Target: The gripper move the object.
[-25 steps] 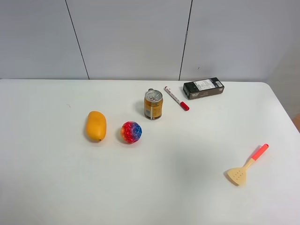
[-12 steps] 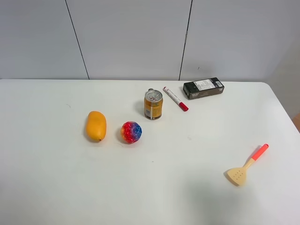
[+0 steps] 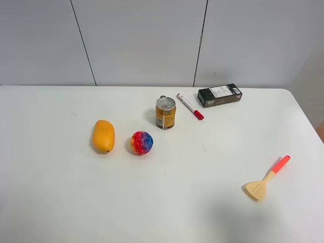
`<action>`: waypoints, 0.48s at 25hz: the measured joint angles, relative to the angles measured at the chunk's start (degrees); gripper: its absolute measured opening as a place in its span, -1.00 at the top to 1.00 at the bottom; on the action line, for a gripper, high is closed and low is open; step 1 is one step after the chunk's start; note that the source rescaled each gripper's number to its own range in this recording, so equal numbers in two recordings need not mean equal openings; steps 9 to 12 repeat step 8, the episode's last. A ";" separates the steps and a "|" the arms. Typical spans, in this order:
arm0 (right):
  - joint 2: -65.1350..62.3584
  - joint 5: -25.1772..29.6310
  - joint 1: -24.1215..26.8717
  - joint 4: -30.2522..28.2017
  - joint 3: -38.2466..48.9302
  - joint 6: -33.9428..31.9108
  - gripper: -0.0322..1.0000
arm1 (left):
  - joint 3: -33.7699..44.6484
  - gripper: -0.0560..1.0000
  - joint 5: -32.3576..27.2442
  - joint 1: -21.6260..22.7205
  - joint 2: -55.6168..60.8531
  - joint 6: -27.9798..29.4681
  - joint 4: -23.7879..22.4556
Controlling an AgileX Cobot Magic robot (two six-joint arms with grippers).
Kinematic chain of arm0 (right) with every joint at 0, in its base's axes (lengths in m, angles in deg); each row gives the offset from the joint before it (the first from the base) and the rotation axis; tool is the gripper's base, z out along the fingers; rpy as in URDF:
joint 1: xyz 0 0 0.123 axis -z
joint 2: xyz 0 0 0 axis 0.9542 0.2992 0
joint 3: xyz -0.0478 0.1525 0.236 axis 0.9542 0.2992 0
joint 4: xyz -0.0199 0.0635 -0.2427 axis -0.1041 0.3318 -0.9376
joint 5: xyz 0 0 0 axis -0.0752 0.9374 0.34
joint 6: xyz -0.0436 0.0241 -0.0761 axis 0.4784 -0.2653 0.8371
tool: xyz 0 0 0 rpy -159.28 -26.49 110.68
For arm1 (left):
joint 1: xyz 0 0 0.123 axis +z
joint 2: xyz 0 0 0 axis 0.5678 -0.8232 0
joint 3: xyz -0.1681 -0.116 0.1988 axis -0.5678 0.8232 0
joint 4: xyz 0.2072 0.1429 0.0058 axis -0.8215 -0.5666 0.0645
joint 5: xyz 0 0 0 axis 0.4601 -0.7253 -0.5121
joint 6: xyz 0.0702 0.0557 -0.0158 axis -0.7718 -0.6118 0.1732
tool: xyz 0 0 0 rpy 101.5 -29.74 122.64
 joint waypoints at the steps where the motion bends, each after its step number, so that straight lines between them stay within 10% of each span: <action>1: 0.00 0.00 0.00 -0.14 0.00 -0.05 -0.90 | 0.00 -1.00 0.00 0.00 0.00 0.00 0.00; 12: 0.00 0.00 0.00 -0.37 0.00 -0.72 -0.90 | 0.00 -1.00 0.00 0.00 0.00 0.00 0.00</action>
